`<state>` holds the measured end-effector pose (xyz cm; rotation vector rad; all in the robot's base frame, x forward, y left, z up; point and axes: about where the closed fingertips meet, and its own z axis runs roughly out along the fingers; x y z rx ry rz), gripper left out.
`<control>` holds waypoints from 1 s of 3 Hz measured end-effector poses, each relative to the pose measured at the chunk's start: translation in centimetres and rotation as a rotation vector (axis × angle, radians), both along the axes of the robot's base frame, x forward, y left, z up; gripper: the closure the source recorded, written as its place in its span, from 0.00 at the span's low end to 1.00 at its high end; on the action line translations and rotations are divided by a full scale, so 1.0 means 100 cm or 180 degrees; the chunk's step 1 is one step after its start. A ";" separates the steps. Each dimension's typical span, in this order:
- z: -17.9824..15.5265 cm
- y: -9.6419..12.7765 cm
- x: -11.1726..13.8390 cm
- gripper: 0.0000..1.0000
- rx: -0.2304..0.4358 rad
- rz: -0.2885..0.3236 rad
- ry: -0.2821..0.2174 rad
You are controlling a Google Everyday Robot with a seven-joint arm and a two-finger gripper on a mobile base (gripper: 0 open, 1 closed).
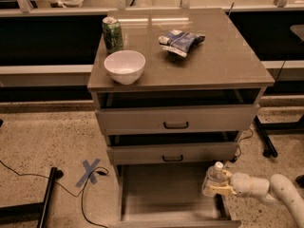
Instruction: Place blue plastic bottle into bottom drawer
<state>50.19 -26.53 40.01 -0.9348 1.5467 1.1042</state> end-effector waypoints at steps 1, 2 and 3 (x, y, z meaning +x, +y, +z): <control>-0.053 0.015 0.006 1.00 -0.0044 0.0198 -0.0084; -0.096 0.030 0.008 1.00 -0.0070 0.0428 -0.0254; -0.127 0.039 0.011 1.00 -0.0163 0.0484 -0.0450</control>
Offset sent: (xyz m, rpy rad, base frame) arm 0.0152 0.0357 -0.1507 -0.0360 -0.1562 0.2216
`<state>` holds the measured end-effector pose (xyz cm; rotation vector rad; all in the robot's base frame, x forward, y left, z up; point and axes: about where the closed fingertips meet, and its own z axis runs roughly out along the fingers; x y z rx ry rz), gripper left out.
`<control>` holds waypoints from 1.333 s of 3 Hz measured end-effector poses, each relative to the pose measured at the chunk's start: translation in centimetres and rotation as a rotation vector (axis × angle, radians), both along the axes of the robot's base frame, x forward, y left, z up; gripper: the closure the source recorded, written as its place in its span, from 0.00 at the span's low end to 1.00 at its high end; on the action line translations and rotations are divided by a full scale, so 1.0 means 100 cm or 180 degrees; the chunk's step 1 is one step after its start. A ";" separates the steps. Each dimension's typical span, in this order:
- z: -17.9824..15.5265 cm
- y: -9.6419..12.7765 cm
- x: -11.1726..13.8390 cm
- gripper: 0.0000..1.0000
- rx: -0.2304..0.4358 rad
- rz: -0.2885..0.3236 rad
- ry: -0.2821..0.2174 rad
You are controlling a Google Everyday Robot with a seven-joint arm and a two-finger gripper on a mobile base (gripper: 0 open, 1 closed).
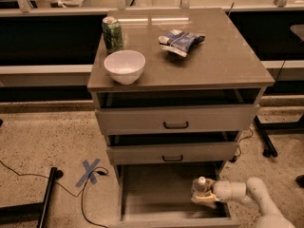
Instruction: Place blue plastic bottle into bottom drawer
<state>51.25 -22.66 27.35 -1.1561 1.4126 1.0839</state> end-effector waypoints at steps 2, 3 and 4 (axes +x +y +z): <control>-0.044 0.016 -0.002 0.62 -0.0262 0.0071 -0.0249; -0.059 0.028 -0.008 0.39 -0.0187 0.0175 -0.0090; -0.061 0.031 -0.008 0.15 -0.0171 0.0187 -0.0066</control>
Offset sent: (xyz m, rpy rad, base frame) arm -0.0057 0.0195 -0.0700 -0.1428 -0.1101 0.0378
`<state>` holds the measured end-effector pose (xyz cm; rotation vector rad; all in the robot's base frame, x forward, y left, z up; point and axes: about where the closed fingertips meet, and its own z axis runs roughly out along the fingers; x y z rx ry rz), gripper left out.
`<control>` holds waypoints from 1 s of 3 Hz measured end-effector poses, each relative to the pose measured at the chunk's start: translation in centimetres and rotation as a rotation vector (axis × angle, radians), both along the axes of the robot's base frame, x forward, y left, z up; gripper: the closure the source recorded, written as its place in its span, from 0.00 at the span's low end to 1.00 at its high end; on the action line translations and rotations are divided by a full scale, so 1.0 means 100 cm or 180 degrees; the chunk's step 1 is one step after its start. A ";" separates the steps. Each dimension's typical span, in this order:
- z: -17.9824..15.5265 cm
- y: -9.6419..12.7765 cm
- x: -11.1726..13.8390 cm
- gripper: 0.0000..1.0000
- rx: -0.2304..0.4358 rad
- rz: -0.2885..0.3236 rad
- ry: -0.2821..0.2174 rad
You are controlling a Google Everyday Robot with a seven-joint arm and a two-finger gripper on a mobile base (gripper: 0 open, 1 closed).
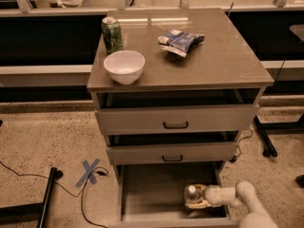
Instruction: Place blue plastic bottle into bottom drawer
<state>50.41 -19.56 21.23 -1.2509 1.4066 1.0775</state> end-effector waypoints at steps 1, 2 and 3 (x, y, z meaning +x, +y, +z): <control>-0.001 0.002 0.000 0.00 0.0004 0.0003 0.0007; 0.002 0.001 0.000 0.00 0.0067 -0.0014 -0.0002; 0.024 -0.014 0.002 0.00 0.0214 -0.0172 -0.0119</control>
Offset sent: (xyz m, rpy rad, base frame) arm 0.0005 -0.0078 0.0093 0.0453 -0.0093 -0.0139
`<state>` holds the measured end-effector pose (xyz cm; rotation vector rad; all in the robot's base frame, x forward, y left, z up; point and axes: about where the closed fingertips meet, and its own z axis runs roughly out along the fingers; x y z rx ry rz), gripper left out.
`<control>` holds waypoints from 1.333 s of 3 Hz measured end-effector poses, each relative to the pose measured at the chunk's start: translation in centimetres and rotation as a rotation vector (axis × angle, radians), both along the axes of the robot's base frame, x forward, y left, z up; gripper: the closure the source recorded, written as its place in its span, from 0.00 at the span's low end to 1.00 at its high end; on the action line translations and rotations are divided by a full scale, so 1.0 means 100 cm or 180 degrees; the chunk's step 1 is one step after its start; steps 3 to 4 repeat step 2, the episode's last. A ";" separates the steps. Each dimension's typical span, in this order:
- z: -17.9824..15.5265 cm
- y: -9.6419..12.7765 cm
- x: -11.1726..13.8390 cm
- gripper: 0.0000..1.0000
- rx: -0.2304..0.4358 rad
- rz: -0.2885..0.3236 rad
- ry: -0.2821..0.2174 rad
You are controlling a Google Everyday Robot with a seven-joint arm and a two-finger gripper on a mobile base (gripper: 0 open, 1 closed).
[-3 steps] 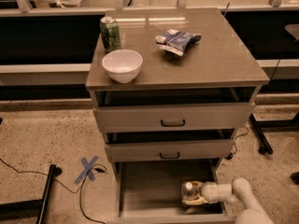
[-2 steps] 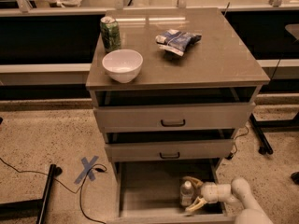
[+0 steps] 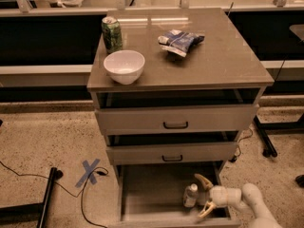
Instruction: Place blue plastic bottle into bottom drawer
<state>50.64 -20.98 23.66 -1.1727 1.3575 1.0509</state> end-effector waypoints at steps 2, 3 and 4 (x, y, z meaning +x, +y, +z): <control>0.039 -0.026 -0.004 0.00 0.0209 -0.0171 -0.0043; 0.039 -0.026 -0.004 0.00 0.0209 -0.0171 -0.0043; 0.039 -0.026 -0.004 0.00 0.0209 -0.0171 -0.0043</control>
Offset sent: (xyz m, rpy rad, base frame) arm -0.0024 -0.0194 0.0312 0.0544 -0.0108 -0.0401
